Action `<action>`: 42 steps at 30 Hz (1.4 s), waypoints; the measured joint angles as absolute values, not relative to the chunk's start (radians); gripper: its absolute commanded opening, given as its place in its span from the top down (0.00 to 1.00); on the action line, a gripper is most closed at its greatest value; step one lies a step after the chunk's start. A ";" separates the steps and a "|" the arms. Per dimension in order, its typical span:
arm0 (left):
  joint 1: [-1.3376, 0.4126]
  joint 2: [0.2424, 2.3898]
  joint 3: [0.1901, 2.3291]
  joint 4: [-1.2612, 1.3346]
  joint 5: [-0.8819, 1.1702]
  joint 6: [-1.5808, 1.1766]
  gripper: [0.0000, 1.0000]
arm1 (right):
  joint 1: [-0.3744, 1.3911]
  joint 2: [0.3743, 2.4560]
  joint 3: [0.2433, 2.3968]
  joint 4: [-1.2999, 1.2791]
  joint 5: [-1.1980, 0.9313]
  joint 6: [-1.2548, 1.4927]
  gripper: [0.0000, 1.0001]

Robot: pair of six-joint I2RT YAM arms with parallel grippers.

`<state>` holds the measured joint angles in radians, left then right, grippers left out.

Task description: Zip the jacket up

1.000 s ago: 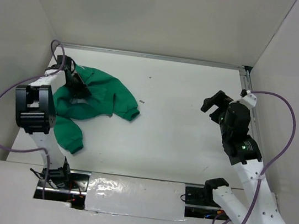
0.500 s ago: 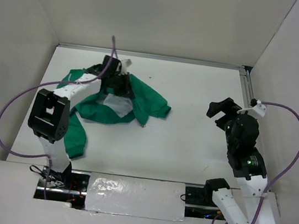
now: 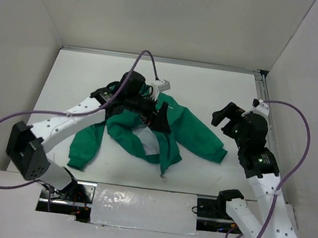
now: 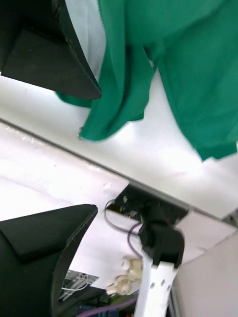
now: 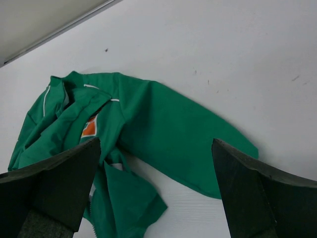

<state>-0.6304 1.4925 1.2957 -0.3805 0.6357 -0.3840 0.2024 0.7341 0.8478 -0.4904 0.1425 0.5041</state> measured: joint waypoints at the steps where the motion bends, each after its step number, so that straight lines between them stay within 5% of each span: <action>1: -0.639 1.461 1.296 -0.393 0.628 -0.385 0.01 | 0.204 0.746 0.849 -0.485 0.133 0.503 0.00; 7: -0.477 1.386 1.336 -0.500 0.442 -0.431 0.01 | 0.247 0.894 0.891 -0.439 0.112 0.482 0.00; 13: -0.228 1.633 1.520 -0.574 0.253 -0.451 0.01 | 0.363 1.190 1.038 -0.390 0.118 0.427 0.00; 22: -0.078 2.123 1.806 -0.622 0.212 -0.414 0.01 | 0.467 1.854 1.629 -0.410 0.115 0.325 0.00; 29: -0.074 2.257 1.849 -0.634 0.207 -0.383 0.01 | 0.495 2.274 2.037 -0.571 0.033 0.291 0.00; 32: -0.073 2.267 1.866 -0.632 0.220 -0.365 0.21 | 0.498 2.331 2.044 -0.621 -0.042 0.295 0.03; 33: -0.073 2.270 1.867 -0.624 0.226 -0.360 0.53 | 0.498 2.343 2.044 -0.634 -0.063 0.298 0.04; 35: -0.075 2.281 1.865 -0.615 0.242 -0.345 0.90 | 0.498 2.355 2.044 -0.648 -0.104 0.302 0.15; 36: -0.075 2.285 1.864 -0.612 0.247 -0.339 1.00 | 0.498 2.359 2.044 -0.651 -0.126 0.306 0.36; 38: -0.077 2.289 1.853 -0.595 0.252 -0.326 1.00 | 0.497 2.359 2.044 -0.652 -0.152 0.309 0.66; 39: -0.079 2.288 1.845 -0.586 0.255 -0.319 1.00 | 0.496 2.359 2.044 -0.651 -0.160 0.312 1.00; 42: -0.086 2.255 1.794 -0.538 0.263 -0.316 1.00 | 0.495 2.350 2.032 -0.636 -0.157 0.331 1.00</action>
<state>-0.0864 2.2551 1.7943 -0.5385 0.2634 -0.3157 0.4946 2.3497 2.0323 -0.6361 -0.1574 0.3309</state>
